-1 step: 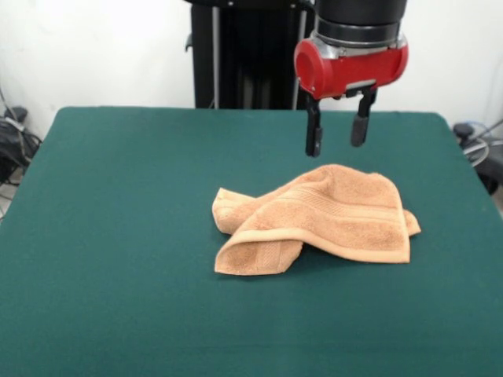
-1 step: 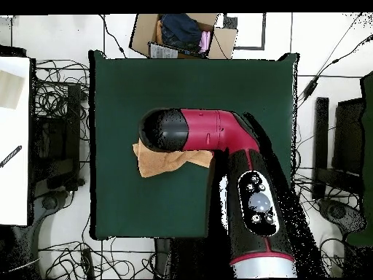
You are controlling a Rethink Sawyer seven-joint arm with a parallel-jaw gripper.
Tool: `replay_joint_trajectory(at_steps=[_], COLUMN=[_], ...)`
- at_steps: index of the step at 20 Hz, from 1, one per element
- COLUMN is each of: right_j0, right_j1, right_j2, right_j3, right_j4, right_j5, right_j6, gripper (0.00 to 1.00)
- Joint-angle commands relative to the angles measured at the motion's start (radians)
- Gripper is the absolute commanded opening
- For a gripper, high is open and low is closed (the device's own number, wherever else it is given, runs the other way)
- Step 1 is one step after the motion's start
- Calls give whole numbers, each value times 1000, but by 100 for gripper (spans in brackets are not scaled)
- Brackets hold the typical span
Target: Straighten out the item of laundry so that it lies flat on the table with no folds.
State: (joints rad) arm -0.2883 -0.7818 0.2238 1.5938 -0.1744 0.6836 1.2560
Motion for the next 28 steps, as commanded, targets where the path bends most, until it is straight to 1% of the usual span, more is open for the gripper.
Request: replay_joint_trajectory(at_steps=[1,10,28], right_j0=[23,31,83], right_j1=[-1,0,-3], right_j2=[-42,-46,-73], right_j3=[98,99,122], right_j4=[27,32,92], right_j5=[-53,-58,-78], right_j6=[251,257,282], gripper=[100,100,100])
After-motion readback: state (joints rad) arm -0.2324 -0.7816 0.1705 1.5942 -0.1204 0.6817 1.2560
